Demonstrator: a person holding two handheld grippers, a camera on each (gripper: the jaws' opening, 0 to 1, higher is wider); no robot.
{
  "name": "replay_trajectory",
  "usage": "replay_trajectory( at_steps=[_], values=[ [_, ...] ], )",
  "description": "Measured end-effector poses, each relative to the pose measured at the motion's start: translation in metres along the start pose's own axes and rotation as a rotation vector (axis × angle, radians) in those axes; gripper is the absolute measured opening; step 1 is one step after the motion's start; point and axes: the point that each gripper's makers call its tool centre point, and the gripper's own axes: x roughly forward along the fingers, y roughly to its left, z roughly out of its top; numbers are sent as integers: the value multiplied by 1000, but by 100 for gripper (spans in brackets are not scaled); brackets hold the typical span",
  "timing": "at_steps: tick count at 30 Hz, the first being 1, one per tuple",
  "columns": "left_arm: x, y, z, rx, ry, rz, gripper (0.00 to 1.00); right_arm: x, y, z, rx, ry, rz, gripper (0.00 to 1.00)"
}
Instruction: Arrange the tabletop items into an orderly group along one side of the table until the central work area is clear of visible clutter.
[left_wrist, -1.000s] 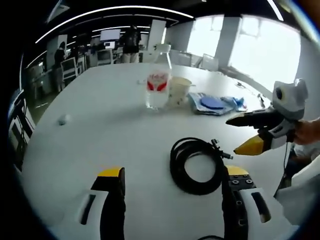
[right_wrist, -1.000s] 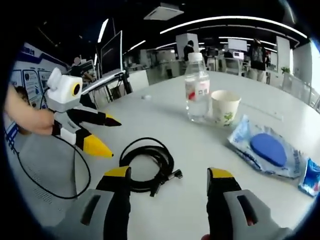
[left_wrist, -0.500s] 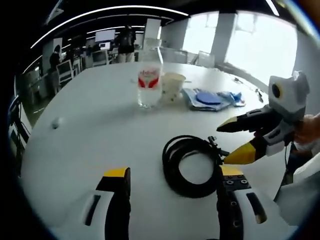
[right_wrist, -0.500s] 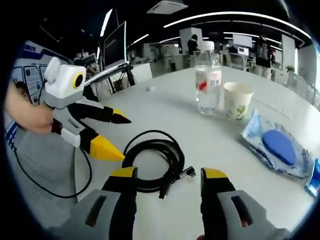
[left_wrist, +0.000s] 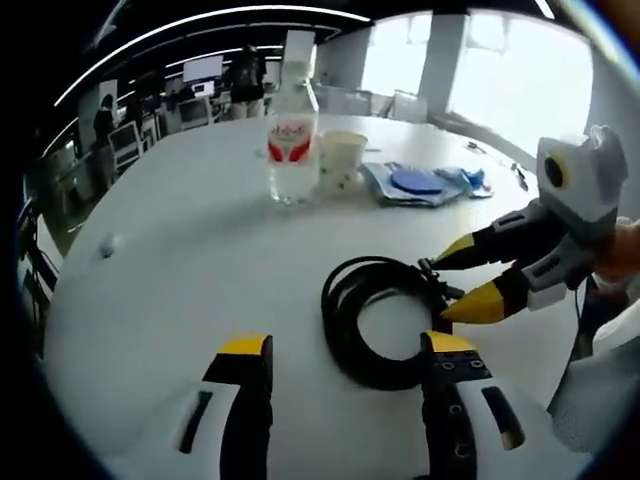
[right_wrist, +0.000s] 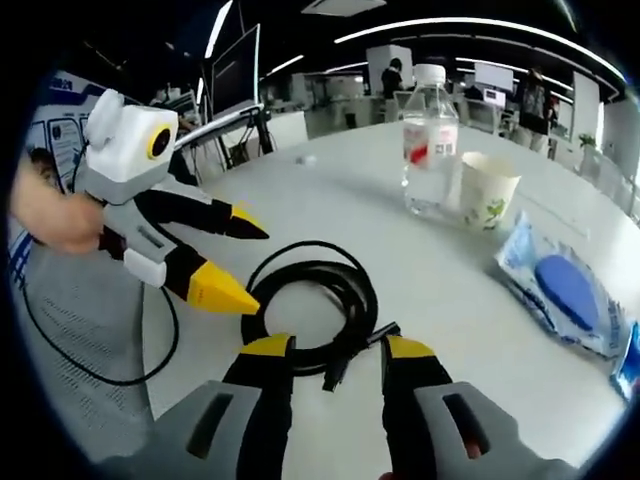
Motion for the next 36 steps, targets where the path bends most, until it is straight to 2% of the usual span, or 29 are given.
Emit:
replay_trajectory(
  at_steps=[7, 9, 13, 18, 21, 24, 25, 27, 32, 36],
  values=[
    [2, -1, -5, -11, 13, 0, 50, 0, 4, -1, 46, -10, 12, 26],
    [4, -2, -6, -21, 18, -3, 48, 0, 5, -2, 87, -13, 18, 24],
    [7, -5, -6, -39, 18, -13, 45, 0, 6, -3, 88, -13, 25, 22],
    [11, -10, -11, -53, 43, -37, 34, 1, 5, -3, 124, -13, 28, 21],
    [11, -14, -8, -62, 34, -44, 28, 1, 5, -3, 141, -14, 25, 20],
    [12, -9, -8, -42, 38, -6, 23, 1, 4, -3, 161, -17, 21, 19],
    [11, -7, -9, -45, 48, 4, 16, 1, 3, -2, 168, -21, 15, 17],
    [12, -4, -8, -109, 47, -1, 12, 0, -3, -2, 213, -23, -3, 13],
    [11, -3, -8, -129, 77, -1, 6, -1, -5, 1, 237, -23, 7, 8],
    [8, -1, -2, -194, 68, -2, 3, -5, -5, 2, 256, -36, 12, 7]
  ],
)
